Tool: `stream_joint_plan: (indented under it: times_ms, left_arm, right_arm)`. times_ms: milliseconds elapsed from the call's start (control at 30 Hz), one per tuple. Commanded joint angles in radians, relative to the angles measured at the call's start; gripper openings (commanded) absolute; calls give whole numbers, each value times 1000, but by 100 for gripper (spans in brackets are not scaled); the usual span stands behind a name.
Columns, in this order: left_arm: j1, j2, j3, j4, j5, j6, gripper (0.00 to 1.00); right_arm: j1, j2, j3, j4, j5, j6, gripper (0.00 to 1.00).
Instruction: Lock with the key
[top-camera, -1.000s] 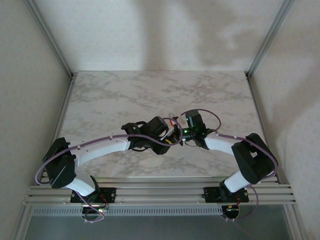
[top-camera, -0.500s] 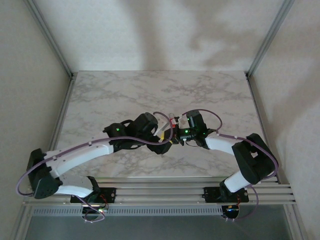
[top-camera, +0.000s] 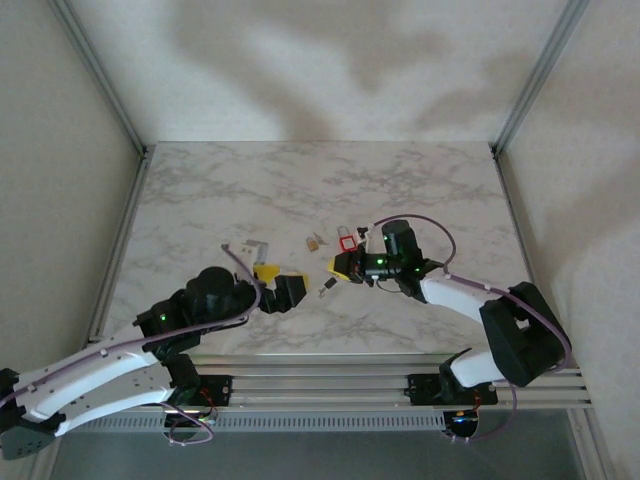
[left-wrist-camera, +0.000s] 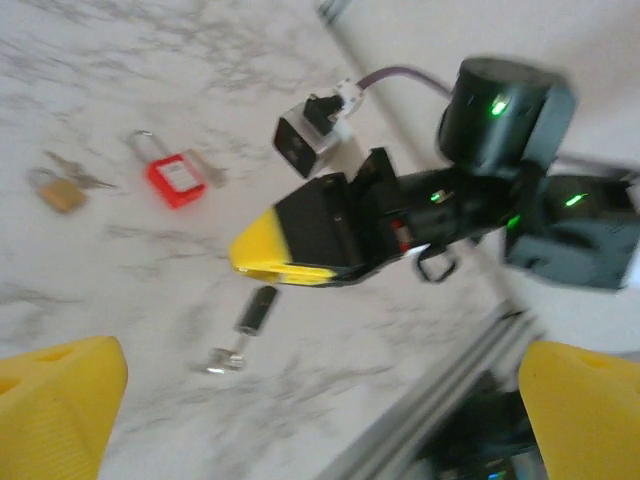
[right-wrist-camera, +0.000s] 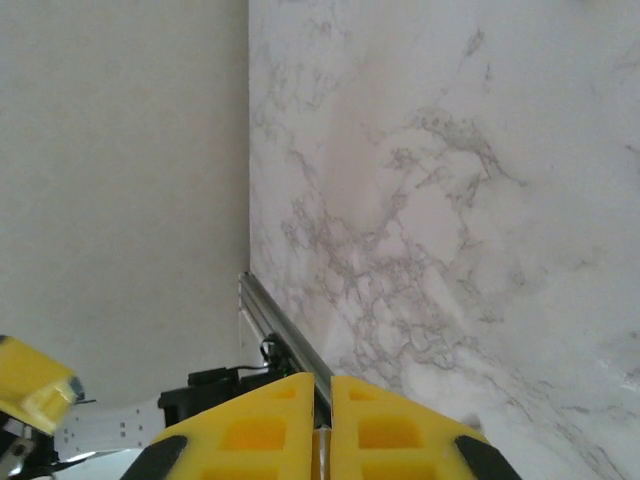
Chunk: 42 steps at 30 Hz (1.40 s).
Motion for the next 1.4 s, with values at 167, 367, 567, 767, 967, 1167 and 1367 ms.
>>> stream_joint_plan:
  times_ms: [167,367,567,767,967,1167,1367]
  left_arm:
    - [-35,-24,-330,612,104,-519,100]
    - [-158,39,-337,694,-25,-550,99]
    - [-226,180,-387,937,-89,-644,100]
    - [-250,274,-376,1020,-135,-673,100]
    - [-250,365,-342,1091,-157,-701,99]
    - [-250,498,-320,1228,-126,-754,100]
    - [-251,607,-278,1297,-92,-782,100]
  right_arm:
    - [-5,-121,-50,57,119,-52,0]
    - [-6,-186,-96,118,171,-60,0]
    - [-6,-237,-155,222,204,-48,0]
    - [-4,-278,-177,272,210,-41,0]
    - [-6,-295,-220,324,180,-23,0]
    - [-6,-324,-233,333,179,-25,0]
    - [-4,-335,-235,337,168,-25,0]
